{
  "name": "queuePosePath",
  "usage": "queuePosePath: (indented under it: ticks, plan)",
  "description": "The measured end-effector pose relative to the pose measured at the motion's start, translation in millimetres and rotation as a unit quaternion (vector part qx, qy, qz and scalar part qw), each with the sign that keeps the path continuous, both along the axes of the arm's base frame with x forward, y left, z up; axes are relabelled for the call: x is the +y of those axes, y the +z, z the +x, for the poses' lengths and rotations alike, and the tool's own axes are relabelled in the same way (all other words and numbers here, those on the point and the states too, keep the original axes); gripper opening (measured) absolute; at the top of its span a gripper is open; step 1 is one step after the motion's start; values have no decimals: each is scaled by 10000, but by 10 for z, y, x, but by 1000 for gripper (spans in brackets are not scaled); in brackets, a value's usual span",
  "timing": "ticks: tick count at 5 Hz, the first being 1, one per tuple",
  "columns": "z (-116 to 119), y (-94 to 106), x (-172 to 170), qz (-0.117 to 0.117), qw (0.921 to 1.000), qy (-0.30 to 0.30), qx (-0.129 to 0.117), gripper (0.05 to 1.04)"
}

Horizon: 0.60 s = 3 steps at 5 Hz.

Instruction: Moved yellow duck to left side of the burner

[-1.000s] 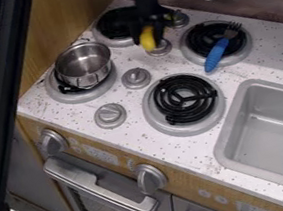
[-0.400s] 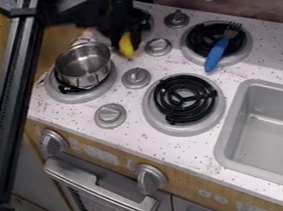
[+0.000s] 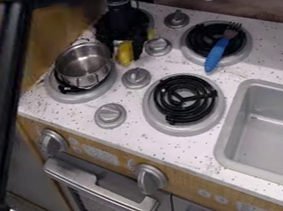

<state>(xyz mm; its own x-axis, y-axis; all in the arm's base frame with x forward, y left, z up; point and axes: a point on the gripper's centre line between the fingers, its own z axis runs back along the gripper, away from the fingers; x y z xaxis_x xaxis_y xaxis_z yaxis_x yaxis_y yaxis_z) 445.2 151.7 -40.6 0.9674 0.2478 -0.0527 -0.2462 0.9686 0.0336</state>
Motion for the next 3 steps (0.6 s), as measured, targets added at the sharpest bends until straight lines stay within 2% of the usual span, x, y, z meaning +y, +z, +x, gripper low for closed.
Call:
queuePosePath:
  ticks: [1, 2, 3]
  plan:
    - [-97, 203, -104, -85, 9995, 34, -286, 999]
    - [-319, 384, -272, -160, 9988, 41, -462, 999]
    - [-564, 590, -524, -78, 9991, -279, -318, 999]
